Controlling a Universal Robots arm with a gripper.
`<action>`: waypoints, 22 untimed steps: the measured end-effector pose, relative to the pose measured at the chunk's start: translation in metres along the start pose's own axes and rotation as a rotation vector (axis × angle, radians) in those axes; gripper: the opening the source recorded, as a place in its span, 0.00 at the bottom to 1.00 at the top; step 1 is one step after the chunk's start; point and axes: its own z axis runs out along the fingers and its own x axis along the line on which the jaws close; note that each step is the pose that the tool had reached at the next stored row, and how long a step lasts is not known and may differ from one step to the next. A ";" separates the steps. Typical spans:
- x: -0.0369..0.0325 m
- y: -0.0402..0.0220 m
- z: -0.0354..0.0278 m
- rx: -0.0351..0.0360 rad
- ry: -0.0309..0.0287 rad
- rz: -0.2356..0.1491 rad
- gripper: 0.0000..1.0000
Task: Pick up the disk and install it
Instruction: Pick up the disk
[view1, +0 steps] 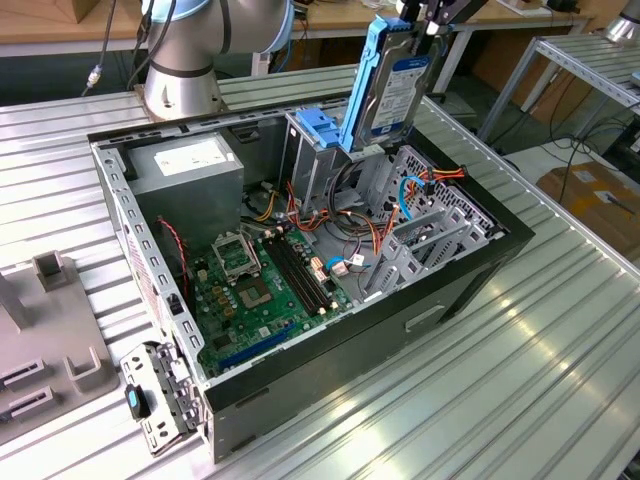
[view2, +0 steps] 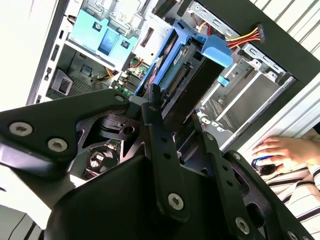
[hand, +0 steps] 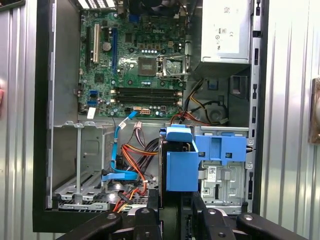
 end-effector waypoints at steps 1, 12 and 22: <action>0.0008 0.0000 0.0000 0.0000 0.0000 0.000 0.35; 0.0205 0.0007 0.0000 0.0000 -0.0001 0.000 0.35; 0.0494 0.0017 -0.0002 0.0000 0.0002 0.000 0.35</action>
